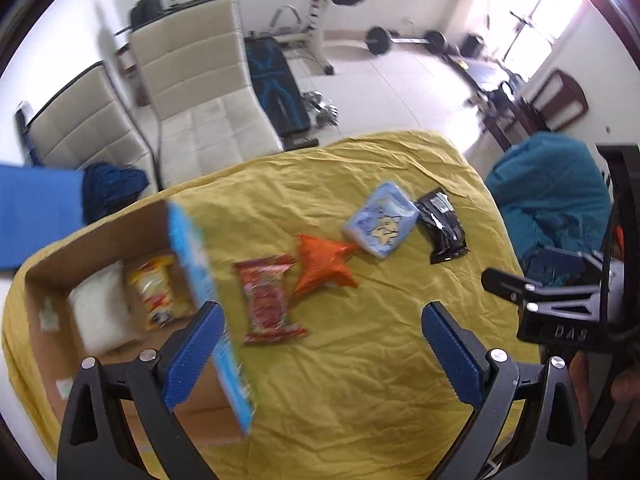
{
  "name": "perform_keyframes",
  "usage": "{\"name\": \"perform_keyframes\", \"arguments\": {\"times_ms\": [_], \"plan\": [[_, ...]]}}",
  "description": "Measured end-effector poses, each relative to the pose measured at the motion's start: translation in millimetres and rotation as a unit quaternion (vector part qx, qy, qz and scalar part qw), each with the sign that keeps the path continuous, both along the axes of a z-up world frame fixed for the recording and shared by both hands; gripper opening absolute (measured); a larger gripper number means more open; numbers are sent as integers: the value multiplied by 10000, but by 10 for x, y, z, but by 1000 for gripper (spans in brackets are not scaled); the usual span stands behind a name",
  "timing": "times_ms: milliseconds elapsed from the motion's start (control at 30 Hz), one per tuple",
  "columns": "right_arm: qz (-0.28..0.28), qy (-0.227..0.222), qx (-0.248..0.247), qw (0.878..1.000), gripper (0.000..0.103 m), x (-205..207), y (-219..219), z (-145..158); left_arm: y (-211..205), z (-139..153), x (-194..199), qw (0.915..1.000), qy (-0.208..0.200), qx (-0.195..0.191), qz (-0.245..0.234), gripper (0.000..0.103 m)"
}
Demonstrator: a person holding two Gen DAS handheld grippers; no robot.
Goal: Organize snacks
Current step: 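Grasp the blue tissue pack with the left tool while the right tool grasps the black foil pack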
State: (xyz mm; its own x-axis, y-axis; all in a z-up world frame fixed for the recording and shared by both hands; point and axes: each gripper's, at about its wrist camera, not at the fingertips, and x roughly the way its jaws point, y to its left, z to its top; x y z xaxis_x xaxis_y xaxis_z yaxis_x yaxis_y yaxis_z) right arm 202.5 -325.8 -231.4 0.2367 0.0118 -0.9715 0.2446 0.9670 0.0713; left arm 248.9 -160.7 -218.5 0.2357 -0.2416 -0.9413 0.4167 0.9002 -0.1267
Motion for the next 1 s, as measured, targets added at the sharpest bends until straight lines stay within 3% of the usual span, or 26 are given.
{"name": "perform_keyframes", "arguments": {"times_ms": [200, 400, 433, 500, 567, 600, 900, 967, 1000], "plan": [[-27, 384, 79, 9992, 102, 500, -859, -675, -727, -512, 401, 9964, 110, 536, -646, 101], [143, 1106, 233, 9935, 98, 987, -1244, -1508, -1148, -994, 674, 9895, 435, 894, -1049, 101], [173, 1223, 286, 9919, 96, 1046, -1269, -1625, -1196, -1060, 698, 9884, 484, 920, -1106, 101], [264, 1446, 414, 9883, 75, 1126, -1284, -1822, -1316, -1208, 737, 9845, 581, 1037, -1288, 101], [295, 1638, 527, 9846, 60, 1146, -1290, -1948, -1406, -1299, 746, 9808, 609, 1140, -1461, 101], [284, 1755, 414, 9832, 58, 1138, -1297, -1994, -1466, -1375, 751, 9776, 655, 1221, -1586, 101], [-150, 1805, 350, 9828, 56, 1011, -1679, -1915, -1791, -1921, 858, 9581, 1203, 1693, -1972, 100], [-181, 1839, 397, 9820, 56, 987, -1739, -1937, -1807, -1972, 895, 9590, 1278, 1678, -1895, 82], [-165, 1845, 401, 9819, 56, 984, -1754, -1942, -1813, -2000, 903, 9592, 1353, 1663, -1842, 80]]}}
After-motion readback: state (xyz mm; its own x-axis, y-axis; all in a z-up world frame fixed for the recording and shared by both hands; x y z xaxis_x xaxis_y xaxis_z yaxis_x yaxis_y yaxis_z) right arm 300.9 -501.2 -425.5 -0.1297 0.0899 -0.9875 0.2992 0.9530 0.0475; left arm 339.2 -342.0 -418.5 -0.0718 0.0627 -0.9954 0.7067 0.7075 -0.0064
